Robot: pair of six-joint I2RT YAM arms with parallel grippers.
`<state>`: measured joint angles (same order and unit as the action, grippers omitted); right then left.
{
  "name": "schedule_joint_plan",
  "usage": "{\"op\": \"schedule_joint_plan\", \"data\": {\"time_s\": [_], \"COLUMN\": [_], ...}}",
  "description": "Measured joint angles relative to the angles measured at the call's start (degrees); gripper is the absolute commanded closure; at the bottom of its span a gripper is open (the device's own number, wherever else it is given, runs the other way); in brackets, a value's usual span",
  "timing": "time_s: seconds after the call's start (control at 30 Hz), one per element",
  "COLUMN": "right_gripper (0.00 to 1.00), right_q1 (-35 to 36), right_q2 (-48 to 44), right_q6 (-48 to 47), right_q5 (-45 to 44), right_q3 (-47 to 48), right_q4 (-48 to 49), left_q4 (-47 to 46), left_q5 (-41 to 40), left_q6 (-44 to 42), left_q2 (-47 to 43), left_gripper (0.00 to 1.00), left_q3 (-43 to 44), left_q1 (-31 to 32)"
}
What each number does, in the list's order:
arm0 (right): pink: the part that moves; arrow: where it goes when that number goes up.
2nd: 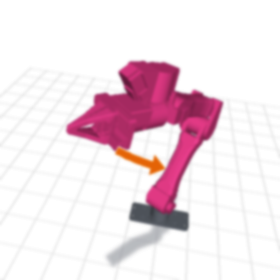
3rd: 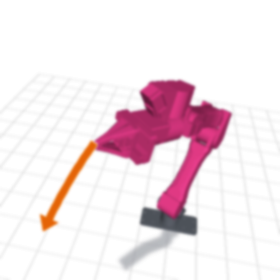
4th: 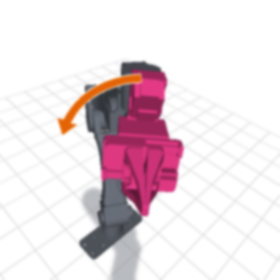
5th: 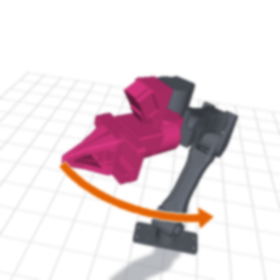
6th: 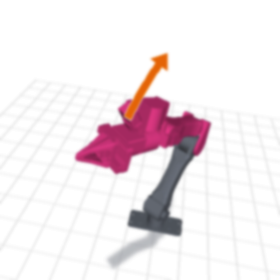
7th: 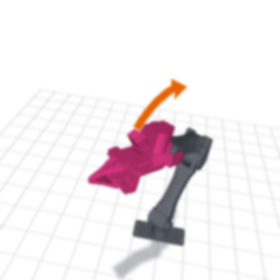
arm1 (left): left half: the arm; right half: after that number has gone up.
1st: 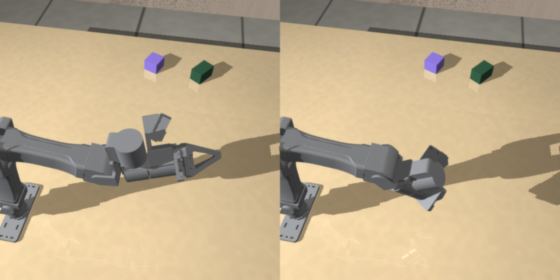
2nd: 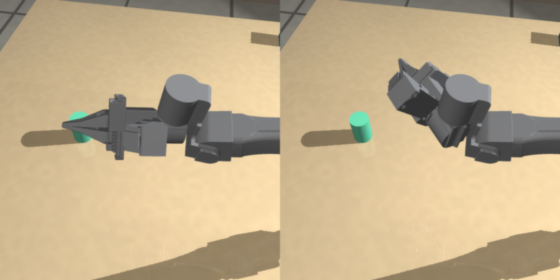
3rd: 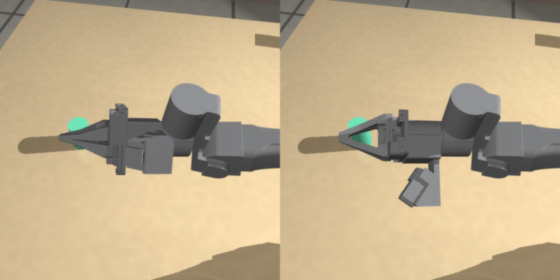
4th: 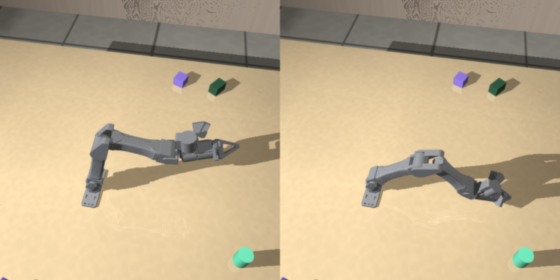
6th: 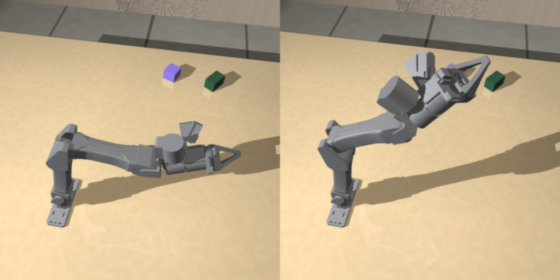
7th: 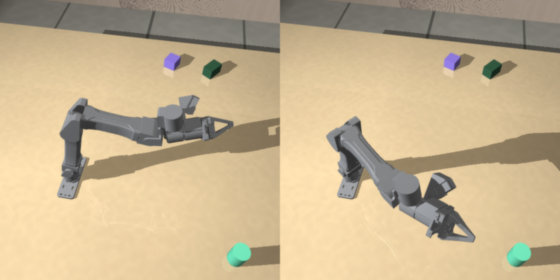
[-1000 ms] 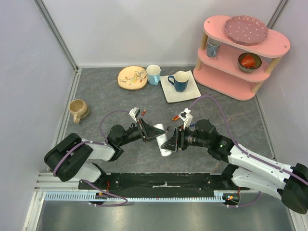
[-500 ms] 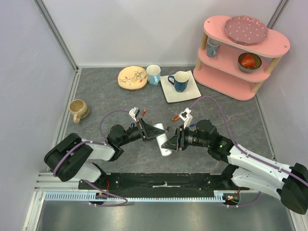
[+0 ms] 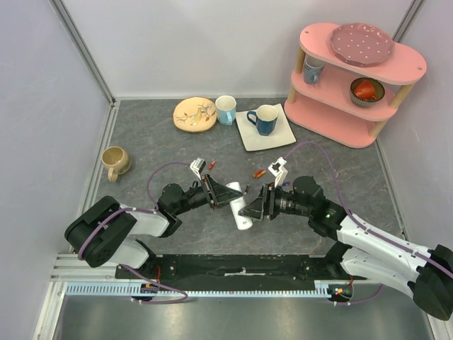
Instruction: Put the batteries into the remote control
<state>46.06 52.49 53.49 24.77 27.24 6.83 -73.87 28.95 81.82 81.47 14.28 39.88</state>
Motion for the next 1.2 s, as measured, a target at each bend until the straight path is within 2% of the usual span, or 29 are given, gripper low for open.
{"op": "schedule_joint_plan", "data": {"time_s": [0.33,0.53,0.6,0.73,0.83,0.93,1.1,1.2], "right_gripper": [0.43,0.58,0.58,0.36,0.33,0.36,0.47,0.48], "right_q1": [-1.68,-1.68,-1.68,-1.68,-1.68,-1.75,-1.97,-2.05], "right_q2": [-0.24,1.53,1.92,2.10,1.99,1.55,2.16,2.78], "right_q6": [3.98,5.51,5.77,6.25,6.19,6.12,6.82,7.85], "right_q5": [5.81,8.31,8.79,8.98,8.50,7.34,6.29,6.21], "right_q3": [-5.11,-5.70,-5.75,-5.79,-5.79,-5.79,-5.79,-5.79], "right_q4": [7.78,11.02,11.82,12.04,11.87,11.82,12.50,14.19], "left_q4": [0.00,0.11,0.22,0.17,0.00,0.00,0.02,0.00], "left_q5": [-0.02,-0.04,0.00,-0.02,-0.02,-0.02,0.00,0.13], "left_q6": [0.00,-0.04,-0.04,-0.02,-0.02,-0.02,-0.02,-0.07], "left_q2": [0.00,0.00,0.00,0.00,-0.09,-0.11,-0.24,-0.68], "left_gripper": [0.98,0.98,0.98,0.98,0.98,0.98,0.98,0.98], "left_q3": [0.00,0.00,0.00,0.00,0.00,0.00,0.00,0.00], "left_q1": [0.00,0.00,0.00,0.00,0.00,0.02,0.35,0.39]}}
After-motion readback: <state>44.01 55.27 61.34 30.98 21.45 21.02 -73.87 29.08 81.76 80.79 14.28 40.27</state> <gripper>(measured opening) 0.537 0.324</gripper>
